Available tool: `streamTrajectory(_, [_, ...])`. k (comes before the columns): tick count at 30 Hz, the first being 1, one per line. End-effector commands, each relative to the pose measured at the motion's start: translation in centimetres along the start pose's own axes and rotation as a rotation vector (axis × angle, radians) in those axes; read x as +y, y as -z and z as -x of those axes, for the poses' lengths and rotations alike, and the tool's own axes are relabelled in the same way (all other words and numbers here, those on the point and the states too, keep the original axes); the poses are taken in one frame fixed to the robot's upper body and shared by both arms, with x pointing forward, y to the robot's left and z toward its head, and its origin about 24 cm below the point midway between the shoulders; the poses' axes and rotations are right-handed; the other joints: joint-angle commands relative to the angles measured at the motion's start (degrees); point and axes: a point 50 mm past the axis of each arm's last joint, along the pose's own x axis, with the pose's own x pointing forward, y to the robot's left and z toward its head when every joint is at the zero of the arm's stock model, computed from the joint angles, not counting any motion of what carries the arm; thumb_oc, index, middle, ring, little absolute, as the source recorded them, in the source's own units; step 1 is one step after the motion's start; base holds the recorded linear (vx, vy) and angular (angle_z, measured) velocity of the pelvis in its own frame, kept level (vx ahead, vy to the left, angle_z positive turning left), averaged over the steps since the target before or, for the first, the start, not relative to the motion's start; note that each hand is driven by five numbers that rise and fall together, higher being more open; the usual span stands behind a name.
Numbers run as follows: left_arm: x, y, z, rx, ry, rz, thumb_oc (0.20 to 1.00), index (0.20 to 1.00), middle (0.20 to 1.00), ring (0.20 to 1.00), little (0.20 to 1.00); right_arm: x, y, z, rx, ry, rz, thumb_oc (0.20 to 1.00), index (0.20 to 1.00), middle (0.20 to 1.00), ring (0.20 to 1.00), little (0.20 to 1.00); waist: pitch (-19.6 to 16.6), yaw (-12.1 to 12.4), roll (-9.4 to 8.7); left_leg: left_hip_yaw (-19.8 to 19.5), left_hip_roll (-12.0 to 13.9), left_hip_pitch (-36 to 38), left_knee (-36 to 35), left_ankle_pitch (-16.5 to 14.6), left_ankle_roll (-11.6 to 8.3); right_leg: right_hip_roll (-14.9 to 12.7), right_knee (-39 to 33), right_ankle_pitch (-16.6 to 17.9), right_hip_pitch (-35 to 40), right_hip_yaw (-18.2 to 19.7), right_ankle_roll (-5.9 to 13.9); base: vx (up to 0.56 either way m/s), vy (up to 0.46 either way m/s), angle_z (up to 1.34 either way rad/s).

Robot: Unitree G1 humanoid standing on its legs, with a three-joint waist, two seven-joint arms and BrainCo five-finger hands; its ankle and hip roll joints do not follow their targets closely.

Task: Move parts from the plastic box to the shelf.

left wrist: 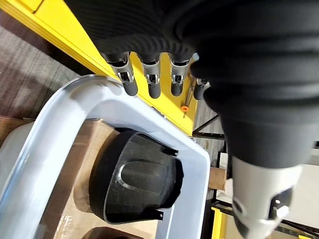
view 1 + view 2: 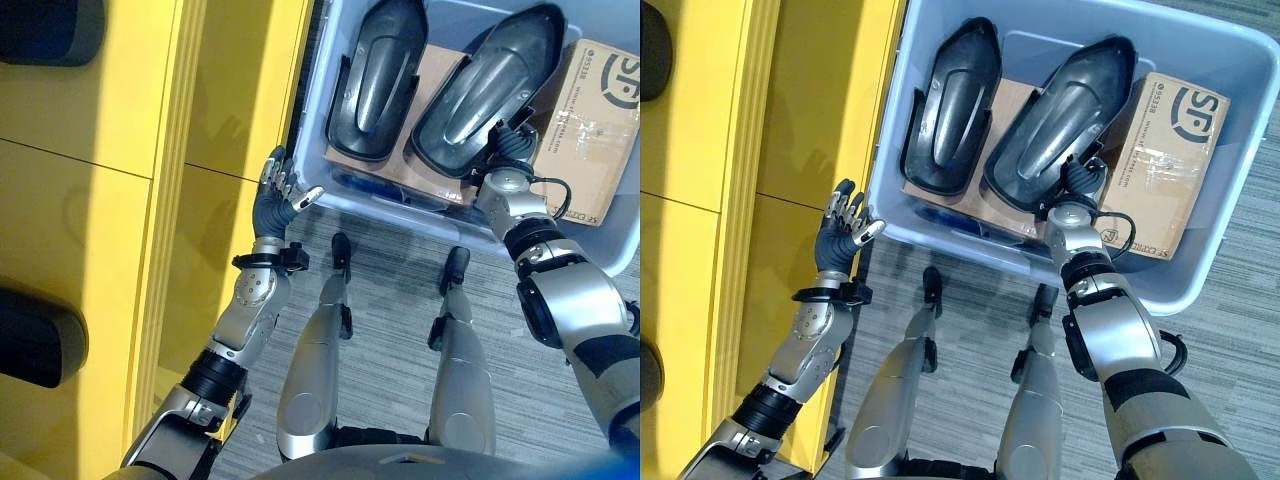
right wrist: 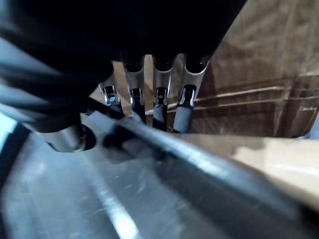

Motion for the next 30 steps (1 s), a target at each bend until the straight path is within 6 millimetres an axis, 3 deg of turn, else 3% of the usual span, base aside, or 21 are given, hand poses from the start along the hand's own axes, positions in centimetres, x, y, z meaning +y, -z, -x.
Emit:
streamTrajectory(1, [0.1,-1.4,0.5,-0.066,0.046,0.007,1.0,1.0,1.0,1.0,1.0,1.1,-1.2,0.5,-0.078,-0.057,-0.002,0.2,0.2,0.2,0.2,0.2,-1.24,1.87,-2.07,-2.66,1.38,1.9,3.7,-6.45,-2.48,-3.46,3.94,-2.25,0.27,0.78,1.92,0.0,0.0,0.0])
streamTrajectory(9, [1.0,-1.0,0.7,-0.039,0.023,-0.015,1.0,1.0,1.0,1.0,1.0,1.1,-1.0,0.9,-0.102,-0.063,-0.073,0.2,0.2,0.2,0.2,0.2,-2.73,1.46,-2.97,-2.6,1.98,4.32,3.54,-6.62,-2.63,-3.02,3.89,-2.5,2.25,0.76,1.84,0.0,0.0,0.0])
streamTrajectory(13, [1.7,-0.7,0.9,-0.027,-0.008,-0.03,1.0,1.0,1.0,1.0,1.0,1.5,-2.3,2.5,-0.237,-0.115,-0.14,0.2,0.2,0.2,0.2,0.2,-3.73,0.46,-3.91,-2.34,2.35,5.75,3.49,-6.75,-2.76,-2.63,3.86,-2.64,3.52,0.95,1.71,0.0,0.0,0.0])
streamTrajectory(16, [2.4,-0.2,1.5,0.002,-0.037,-0.036,1.0,1.0,1.0,1.0,1.0,1.5,-2.5,4.4,-0.321,-0.173,-0.229,0.2,0.2,0.2,0.2,0.2,-4.98,-0.46,-4.72,-2.18,2.85,7.31,3.04,-6.59,-2.87,-2.34,3.51,-2.49,4.6,1.24,1.62,0.02,-0.057,-0.05])
streamTrajectory(17, [3.1,0.1,2.0,0.025,-0.059,-0.047,1.0,1.0,1.0,1.0,1.0,0.9,-2.1,5.8,-0.361,-0.206,-0.283,0.2,0.2,0.2,0.2,0.2,-5.82,-1.06,-5.11,-2.05,3.41,8.62,2.87,-6.86,-3.01,-2.1,3.54,-3.05,5.74,1.15,1.62,0.02,-0.062,-0.11])
streamTrajectory(20, [3.9,0.4,2.6,0.052,-0.084,-0.061,1.0,1.0,1.0,1.0,1.0,0.4,-1.3,7.3,-0.381,-0.254,-0.339,0.2,0.2,0.2,0.2,0.2,-6.81,-1.78,-5.39,-1.84,3.89,9.78,2.46,-6.59,-3.11,-1.93,3.54,-3.24,6.35,1.32,1.55,0.03,-0.058,-0.07])
streamTrajectory(30, [6.4,1.7,5.4,0.148,-0.162,-0.102,1.0,1.0,1.0,1.0,1.0,-0.6,2.0,12.5,-0.341,-0.465,-0.49,0.2,0.2,0.2,0.2,0.2,-10.35,-3.56,-6.48,-0.34,6.33,15.76,0.41,-6.43,-3.73,-0.25,4.99,-5.65,9.36,1.9,1.29,0.04,-0.055,-0.07])
